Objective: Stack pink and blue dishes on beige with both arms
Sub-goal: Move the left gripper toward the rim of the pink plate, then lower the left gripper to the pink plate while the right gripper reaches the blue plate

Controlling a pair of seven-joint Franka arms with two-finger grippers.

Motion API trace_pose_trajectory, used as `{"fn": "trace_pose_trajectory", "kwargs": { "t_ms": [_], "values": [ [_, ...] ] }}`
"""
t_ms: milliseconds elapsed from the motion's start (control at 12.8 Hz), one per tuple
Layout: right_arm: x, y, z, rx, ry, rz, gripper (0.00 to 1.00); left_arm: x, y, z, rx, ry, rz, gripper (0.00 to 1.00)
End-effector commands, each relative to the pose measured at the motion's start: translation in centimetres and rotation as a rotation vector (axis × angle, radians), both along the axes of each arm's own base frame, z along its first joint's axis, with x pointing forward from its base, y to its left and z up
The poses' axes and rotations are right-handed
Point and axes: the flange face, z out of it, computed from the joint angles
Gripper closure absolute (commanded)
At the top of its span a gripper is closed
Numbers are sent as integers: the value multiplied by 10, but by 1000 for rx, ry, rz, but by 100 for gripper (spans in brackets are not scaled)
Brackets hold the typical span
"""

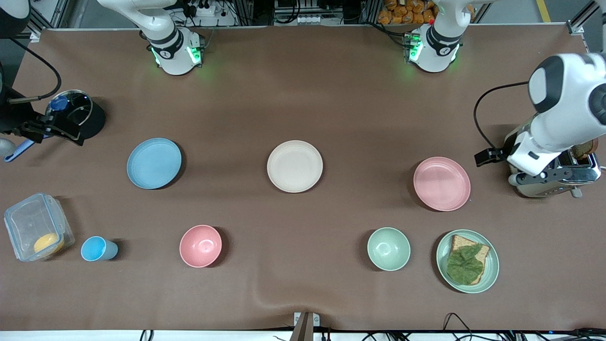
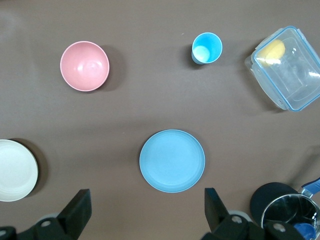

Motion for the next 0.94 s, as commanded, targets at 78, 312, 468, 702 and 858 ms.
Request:
{"fn": "trace_pose_trajectory", "kwargs": {
  "t_ms": [78,312,468,702,858],
  "values": [
    [12,-29,-29,-8,53,-54,0,-10,17,-62,-9,-20,7,0],
    [17,-52,-80,4,166,-72,0,-12,28,-111,-20,-13,25,0],
    [14,-51,-120,7,222,-66,0,-10,39,-147,-31,-8,34,0],
    [4,-62,-167,16,235,-48,0,-12,52,-177,-42,13,44,0],
    [-6,-89,-206,68,220,-2,0,-13,51,-193,-54,30,55,4]
  ]
}}
